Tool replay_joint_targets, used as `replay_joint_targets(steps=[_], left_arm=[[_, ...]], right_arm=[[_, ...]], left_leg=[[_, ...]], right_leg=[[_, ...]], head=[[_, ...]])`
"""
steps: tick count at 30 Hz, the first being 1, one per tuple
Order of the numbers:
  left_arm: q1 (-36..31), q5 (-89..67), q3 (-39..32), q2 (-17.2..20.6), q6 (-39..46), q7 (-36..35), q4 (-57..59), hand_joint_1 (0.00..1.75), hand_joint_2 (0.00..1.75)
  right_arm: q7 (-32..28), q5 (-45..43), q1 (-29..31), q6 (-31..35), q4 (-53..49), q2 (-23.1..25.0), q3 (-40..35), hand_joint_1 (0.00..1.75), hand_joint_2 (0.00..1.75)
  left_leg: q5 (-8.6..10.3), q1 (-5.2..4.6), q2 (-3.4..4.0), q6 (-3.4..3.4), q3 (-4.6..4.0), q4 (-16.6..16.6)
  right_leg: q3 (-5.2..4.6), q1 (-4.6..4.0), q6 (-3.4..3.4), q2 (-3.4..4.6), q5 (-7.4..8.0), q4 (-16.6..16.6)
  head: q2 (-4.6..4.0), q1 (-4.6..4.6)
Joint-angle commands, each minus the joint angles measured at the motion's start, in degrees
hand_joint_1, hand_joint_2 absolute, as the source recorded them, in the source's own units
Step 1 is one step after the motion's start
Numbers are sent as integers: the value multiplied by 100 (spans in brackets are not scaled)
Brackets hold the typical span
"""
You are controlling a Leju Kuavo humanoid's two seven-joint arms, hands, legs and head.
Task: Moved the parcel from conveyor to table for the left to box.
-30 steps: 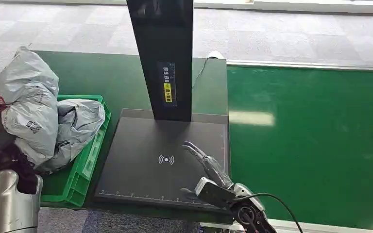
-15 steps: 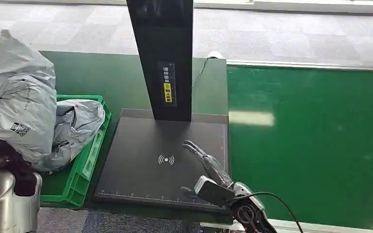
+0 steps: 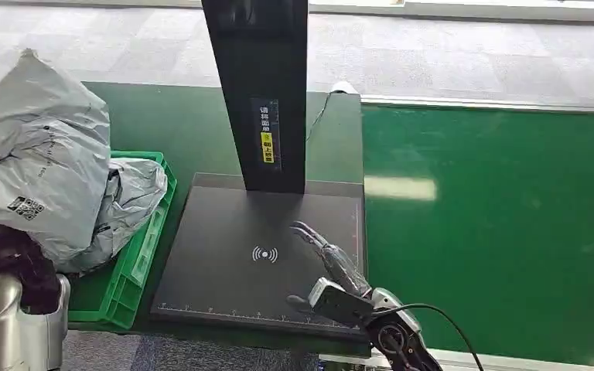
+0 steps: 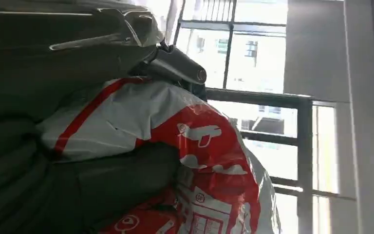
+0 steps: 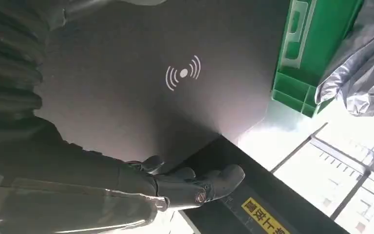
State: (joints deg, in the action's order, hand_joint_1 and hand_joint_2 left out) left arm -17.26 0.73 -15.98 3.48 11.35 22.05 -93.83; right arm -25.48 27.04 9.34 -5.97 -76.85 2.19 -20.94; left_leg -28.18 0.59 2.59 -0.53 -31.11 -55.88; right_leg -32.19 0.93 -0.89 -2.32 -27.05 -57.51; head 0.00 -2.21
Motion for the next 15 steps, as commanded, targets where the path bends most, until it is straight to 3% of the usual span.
replay_joint_targets(steps=[1, 7, 12, 14, 15], left_arm=[[-573, -373, -357, 241, 66, -222, 2233, 175, 175], [-775, -500, -566, 412, 180, -156, 3003, 173, 175], [-810, 145, -986, 306, 85, 147, 3067, 175, 175], [-736, 205, -1081, 234, 291, 365, 2848, 159, 175], [-695, 253, -1095, 199, 352, 432, 2711, 117, 175]], right_arm=[[35, 33, 200, -44, 305, 0, -48, 0, 175], [48, 27, 228, -50, 286, -9, -65, 0, 175], [53, 14, 247, -63, 370, -16, -129, 0, 175], [51, 13, 254, -53, 397, -10, -158, 0, 175], [51, 10, 257, -52, 397, -12, -169, 0, 175]], left_leg=[[7, 1, -17, 1, 6, 7], [12, 5, -21, 2, 2, 11], [7, 4, -14, 3, 7, 9], [6, 4, -14, 3, 6, 7], [3, 3, -9, 2, 6, 4]], right_leg=[[5, 0, 6, 8, 4, 4], [4, -5, 9, 18, 11, 11], [9, -3, 7, 20, 8, 9], [8, -3, 7, 20, 7, 7], [7, -2, 4, 12, 4, 4]], head=[[0, 0], [0, 0], [0, 2], [0, 0], [0, 2]])
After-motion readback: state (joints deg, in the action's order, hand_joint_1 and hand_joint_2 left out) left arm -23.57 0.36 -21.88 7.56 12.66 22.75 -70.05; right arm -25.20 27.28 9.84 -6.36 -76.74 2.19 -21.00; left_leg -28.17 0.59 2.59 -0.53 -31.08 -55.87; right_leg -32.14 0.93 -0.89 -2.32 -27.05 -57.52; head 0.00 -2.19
